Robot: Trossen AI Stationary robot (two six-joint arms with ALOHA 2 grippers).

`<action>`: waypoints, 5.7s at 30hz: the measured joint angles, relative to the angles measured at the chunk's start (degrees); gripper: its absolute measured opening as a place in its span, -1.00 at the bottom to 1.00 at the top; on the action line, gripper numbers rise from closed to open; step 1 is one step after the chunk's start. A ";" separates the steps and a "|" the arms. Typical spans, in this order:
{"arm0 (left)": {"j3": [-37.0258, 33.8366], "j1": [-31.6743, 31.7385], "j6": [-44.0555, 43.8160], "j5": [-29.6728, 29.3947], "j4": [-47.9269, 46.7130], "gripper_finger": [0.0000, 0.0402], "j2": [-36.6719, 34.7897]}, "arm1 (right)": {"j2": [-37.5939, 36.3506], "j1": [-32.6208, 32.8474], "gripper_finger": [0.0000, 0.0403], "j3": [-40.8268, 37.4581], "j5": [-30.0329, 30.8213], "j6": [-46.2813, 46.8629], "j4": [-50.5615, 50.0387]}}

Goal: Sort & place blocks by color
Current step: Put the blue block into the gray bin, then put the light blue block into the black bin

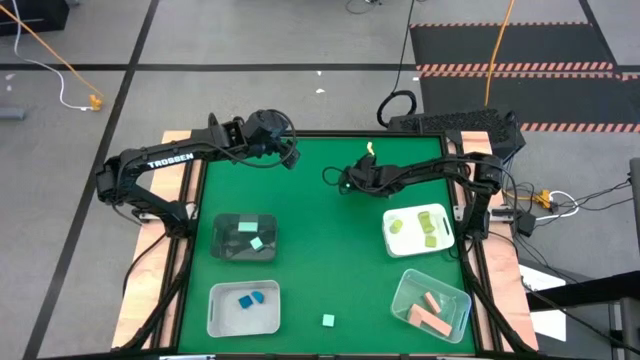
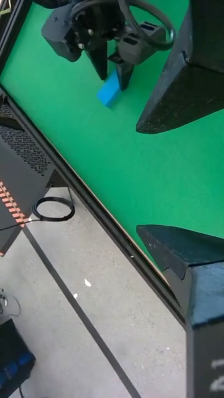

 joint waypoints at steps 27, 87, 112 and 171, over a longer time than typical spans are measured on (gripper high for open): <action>0.00 -4.04 -22.04 6.75 -2.72 0.25 -0.02 | -8.16 1.22 -0.45 -0.18 -3.12 -24.27 -1.67; -0.01 -15.79 -49.61 7.85 22.74 -0.73 9.22 | -26.04 13.56 0.02 -0.01 -2.69 -66.27 12.37; 0.07 -37.42 -69.44 36.52 0.54 -0.72 8.00 | -41.14 13.81 0.24 -0.03 -14.99 -42.84 -13.44; 0.00 -66.05 -87.97 10.28 -4.51 0.20 11.56 | -11.88 45.65 0.25 -4.71 0.08 -35.47 41.20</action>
